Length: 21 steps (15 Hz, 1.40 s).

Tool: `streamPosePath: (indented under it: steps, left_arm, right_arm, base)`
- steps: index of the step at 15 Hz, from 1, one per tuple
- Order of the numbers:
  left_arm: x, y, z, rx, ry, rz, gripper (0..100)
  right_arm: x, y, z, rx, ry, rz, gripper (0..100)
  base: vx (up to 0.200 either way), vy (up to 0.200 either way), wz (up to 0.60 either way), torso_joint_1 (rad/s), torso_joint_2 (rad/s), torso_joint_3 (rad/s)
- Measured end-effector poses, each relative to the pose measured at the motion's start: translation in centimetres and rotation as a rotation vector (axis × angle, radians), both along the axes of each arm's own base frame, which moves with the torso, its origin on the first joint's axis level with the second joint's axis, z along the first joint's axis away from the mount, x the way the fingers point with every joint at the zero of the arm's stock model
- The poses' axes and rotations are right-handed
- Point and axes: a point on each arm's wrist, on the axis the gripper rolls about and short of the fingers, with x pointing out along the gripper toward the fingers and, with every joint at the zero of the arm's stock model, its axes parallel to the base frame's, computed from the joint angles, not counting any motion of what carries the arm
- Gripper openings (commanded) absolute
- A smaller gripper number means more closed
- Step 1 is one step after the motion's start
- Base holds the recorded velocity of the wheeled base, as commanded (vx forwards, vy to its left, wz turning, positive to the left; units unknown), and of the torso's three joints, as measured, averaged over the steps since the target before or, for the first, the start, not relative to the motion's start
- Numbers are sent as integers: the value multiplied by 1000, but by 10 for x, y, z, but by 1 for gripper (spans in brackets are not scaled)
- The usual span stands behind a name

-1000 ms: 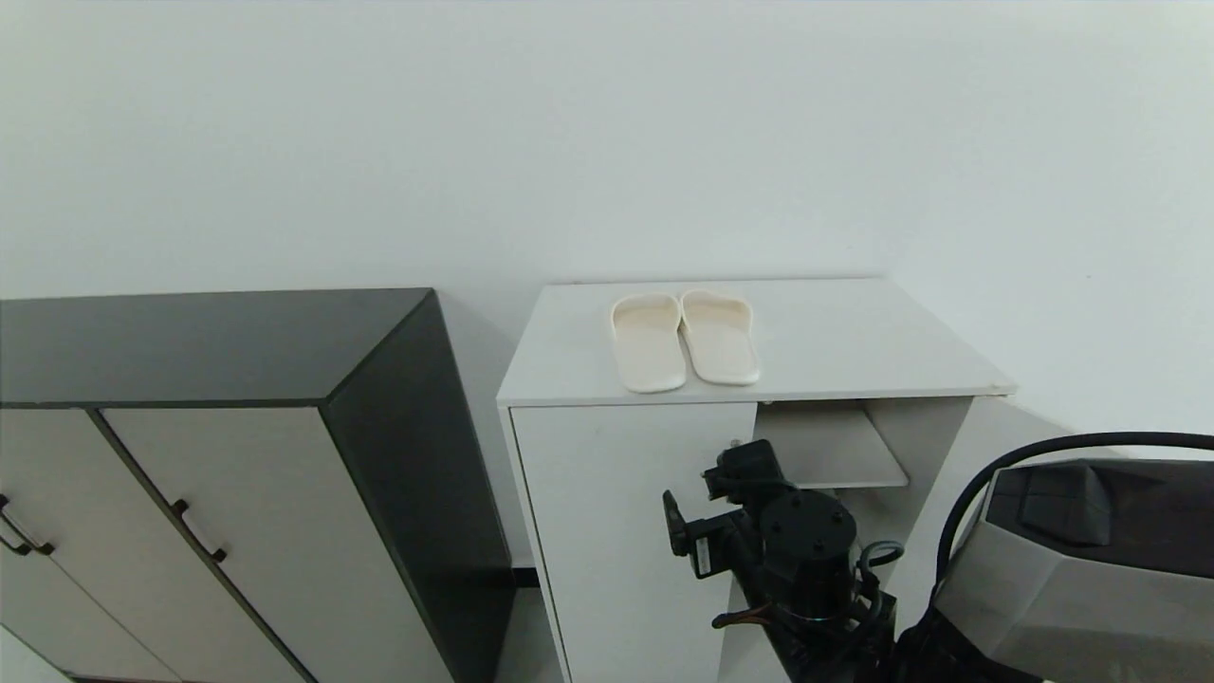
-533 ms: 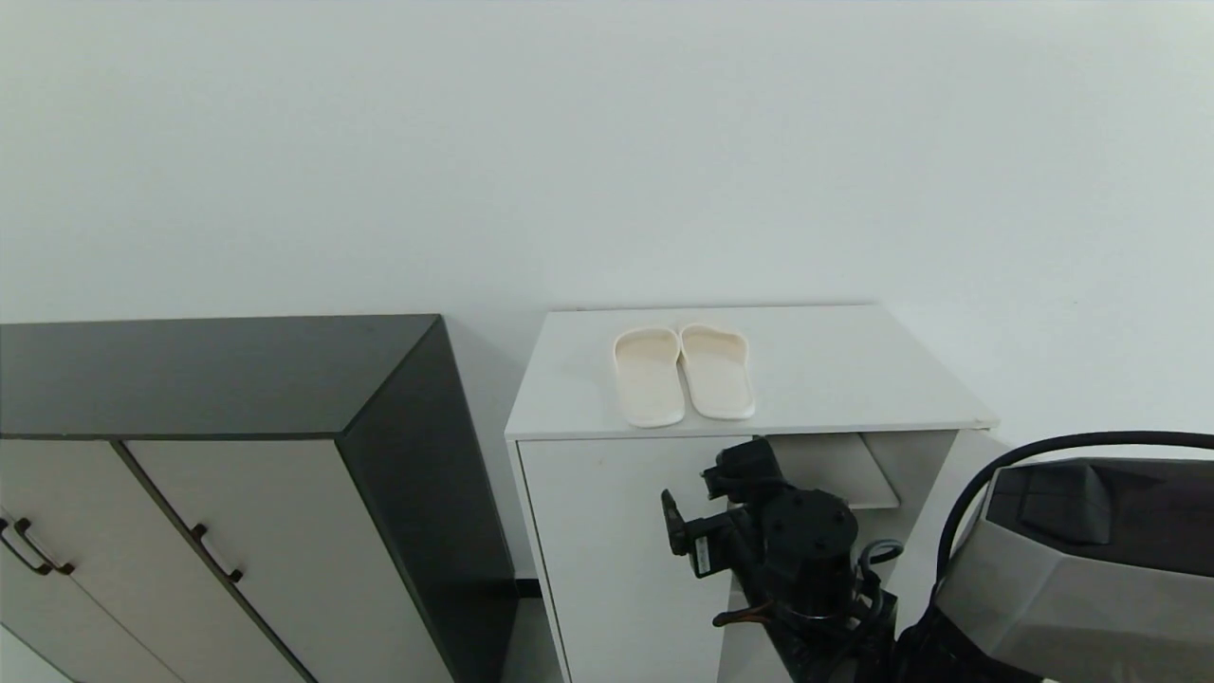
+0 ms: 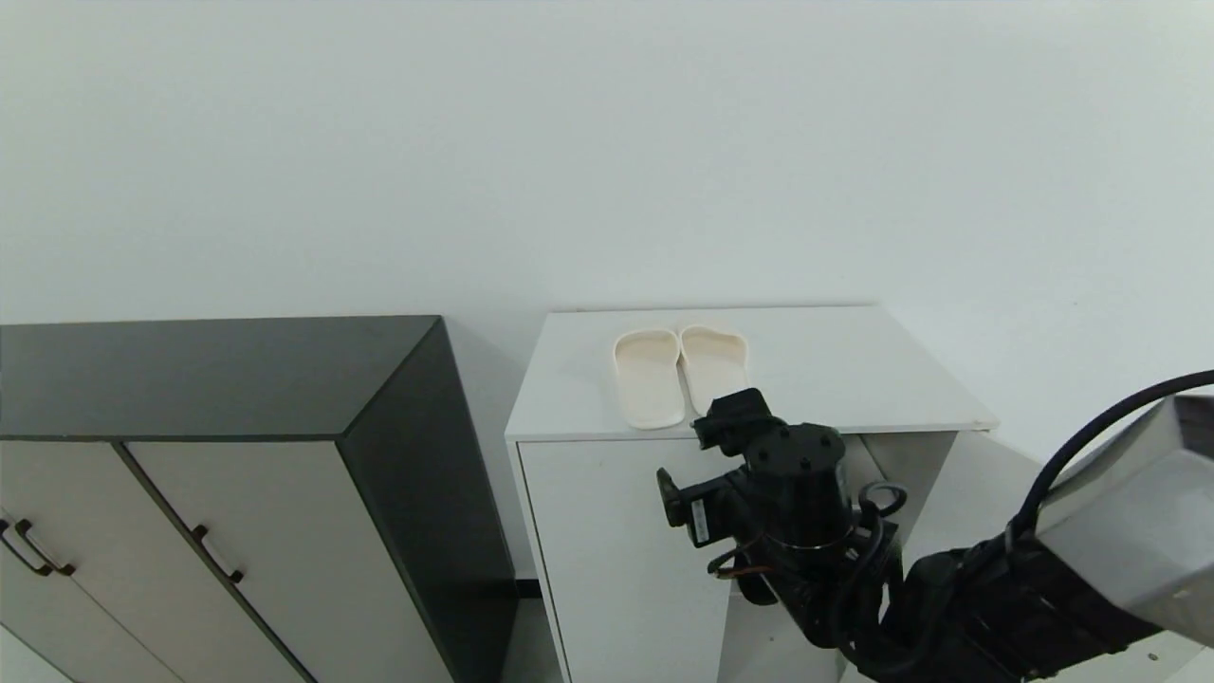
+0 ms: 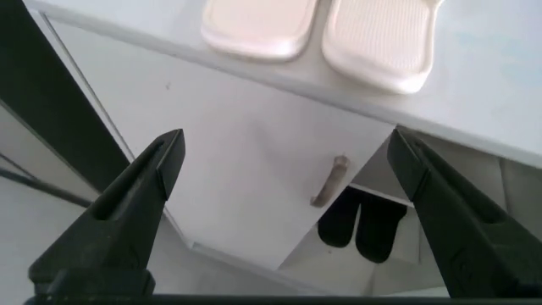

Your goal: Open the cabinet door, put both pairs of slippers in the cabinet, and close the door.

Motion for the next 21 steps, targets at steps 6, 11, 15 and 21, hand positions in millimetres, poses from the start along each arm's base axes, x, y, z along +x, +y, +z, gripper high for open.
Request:
streamPosePath:
  steps: [6, 11, 15, 21]
  left_arm:
    - [0, 0, 0, 2, 0, -1, 0]
    - [0, 0, 0, 3, 1, -3, 0]
    - [0, 0, 0, 1, 1, -2, 0]
    - [0, 0, 0, 1, 0, -2, 0]
  right_arm:
    - [9, 10, 67, 142, 95, -59, 100]
    - [19, 8, 67, 161, 86, -105, 100]
    - [22, 14, 48, 167, 78, -104, 100]
    - [49, 25, 15, 145, 40, -110, 100]
  base:
    - [167, 0, 0, 0, -4, 2]
    - [200, 0, 0, 6, 0, 0]
    - [50, 0, 0, 1, 2, 1]
    - [0, 0, 0, 0, 0, 0]
